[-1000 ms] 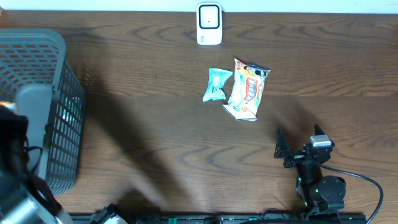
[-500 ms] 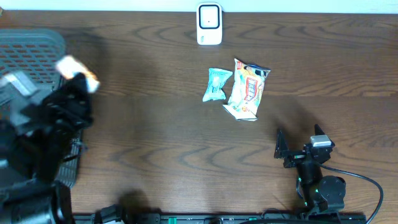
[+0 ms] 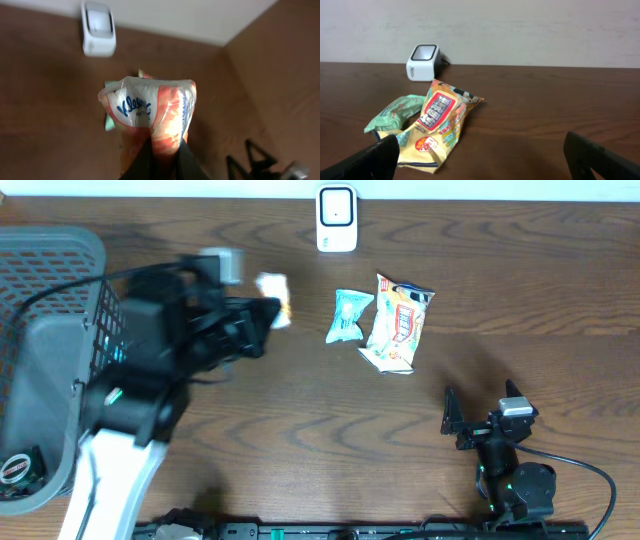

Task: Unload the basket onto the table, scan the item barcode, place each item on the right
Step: 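Carry the orange tissue pack to the scanner near the other items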

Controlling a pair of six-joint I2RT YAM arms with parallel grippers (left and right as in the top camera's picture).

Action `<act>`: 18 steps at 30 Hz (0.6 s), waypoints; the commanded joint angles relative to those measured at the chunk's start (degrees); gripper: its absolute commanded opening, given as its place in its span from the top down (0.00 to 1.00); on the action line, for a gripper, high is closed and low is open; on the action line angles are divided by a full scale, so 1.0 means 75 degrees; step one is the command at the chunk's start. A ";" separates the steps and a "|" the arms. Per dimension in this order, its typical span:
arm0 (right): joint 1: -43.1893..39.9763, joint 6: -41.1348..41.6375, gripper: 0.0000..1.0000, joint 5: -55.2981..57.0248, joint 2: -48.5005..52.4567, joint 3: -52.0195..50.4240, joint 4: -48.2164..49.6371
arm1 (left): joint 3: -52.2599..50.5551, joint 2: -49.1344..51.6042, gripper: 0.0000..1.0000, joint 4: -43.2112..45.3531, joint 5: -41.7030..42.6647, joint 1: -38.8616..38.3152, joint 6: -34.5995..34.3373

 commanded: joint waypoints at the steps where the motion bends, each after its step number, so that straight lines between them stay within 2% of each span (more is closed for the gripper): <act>1: 0.0055 0.0099 0.01 0.0006 -0.0047 -0.0009 -0.0035 | 0.0041 0.1058 0.93 0.0023 -0.0950 -0.0629 0.0242; 6: 0.0055 0.0099 0.01 0.0009 -0.0047 -0.0009 -0.0035 | 0.0041 0.2535 0.93 0.0309 -0.1810 -0.1259 0.0242; 11: 0.0055 0.0099 0.01 0.0009 -0.0047 -0.0009 -0.0035 | 0.0041 0.3926 0.93 0.1177 -0.1801 -0.1673 0.0210; 18: 0.0055 0.0099 0.01 0.0006 -0.0047 -0.0009 -0.0035 | 0.0041 0.4911 0.92 0.2393 -0.1804 -0.2209 -0.0146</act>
